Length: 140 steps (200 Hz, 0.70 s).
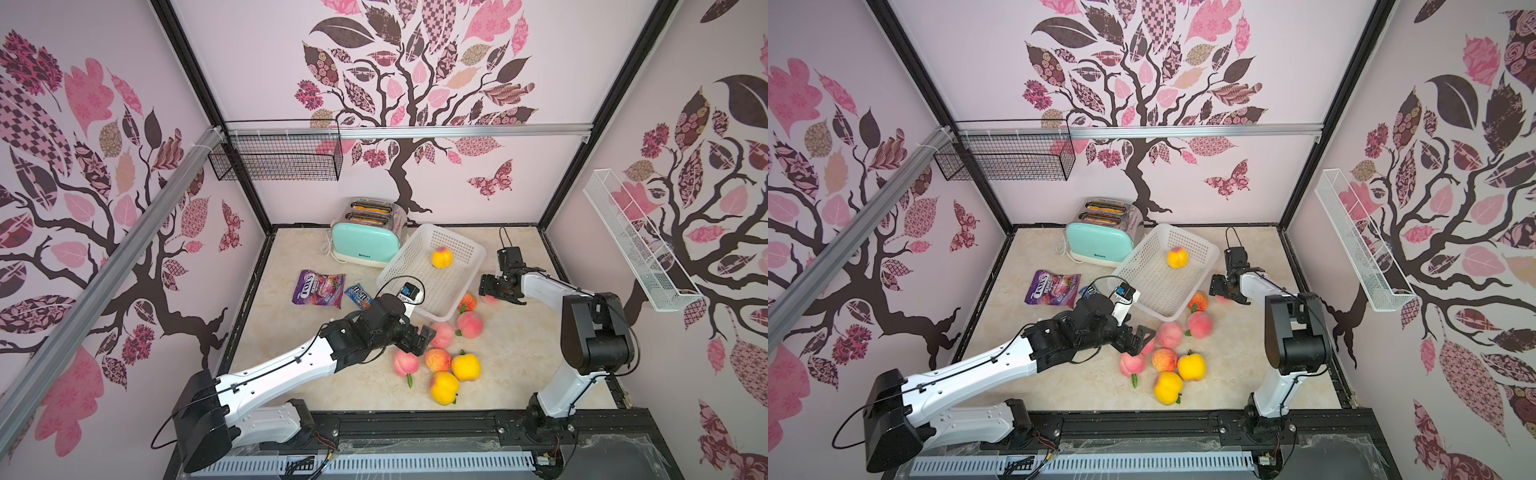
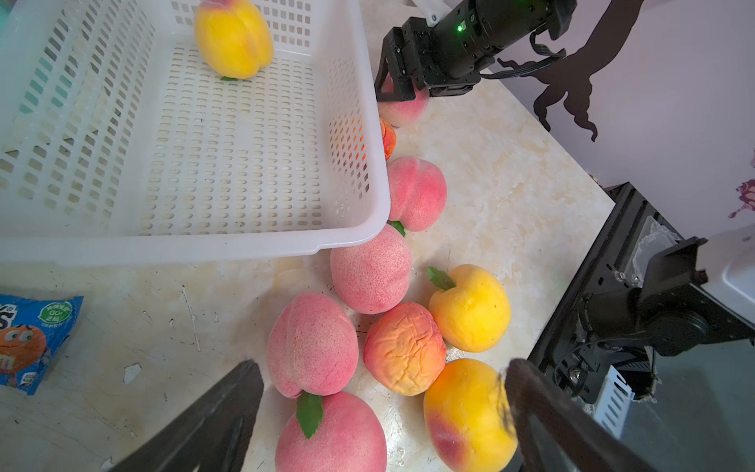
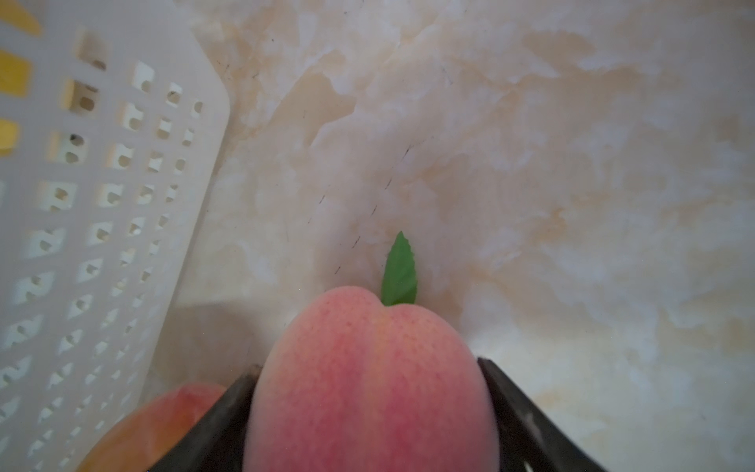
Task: Put the peaches into the basket
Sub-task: Pick up the peach from the center of the board.
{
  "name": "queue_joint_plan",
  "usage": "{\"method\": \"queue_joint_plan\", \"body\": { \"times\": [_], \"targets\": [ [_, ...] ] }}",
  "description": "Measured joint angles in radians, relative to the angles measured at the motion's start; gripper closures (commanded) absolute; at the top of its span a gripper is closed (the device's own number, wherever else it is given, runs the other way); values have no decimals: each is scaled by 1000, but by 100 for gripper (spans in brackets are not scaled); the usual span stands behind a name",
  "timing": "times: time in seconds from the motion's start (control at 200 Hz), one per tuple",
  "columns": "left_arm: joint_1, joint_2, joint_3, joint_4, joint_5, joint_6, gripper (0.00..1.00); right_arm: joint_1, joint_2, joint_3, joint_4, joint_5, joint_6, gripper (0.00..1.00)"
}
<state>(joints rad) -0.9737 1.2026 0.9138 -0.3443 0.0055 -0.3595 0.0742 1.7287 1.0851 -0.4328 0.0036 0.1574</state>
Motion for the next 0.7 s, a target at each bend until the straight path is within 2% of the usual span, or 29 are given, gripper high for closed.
{"method": "queue_joint_plan", "body": {
  "times": [0.7],
  "targets": [
    [0,-56,-5,-21,-2,-26,3,-1,-339,-77,-101,42,0,24]
  ]
}}
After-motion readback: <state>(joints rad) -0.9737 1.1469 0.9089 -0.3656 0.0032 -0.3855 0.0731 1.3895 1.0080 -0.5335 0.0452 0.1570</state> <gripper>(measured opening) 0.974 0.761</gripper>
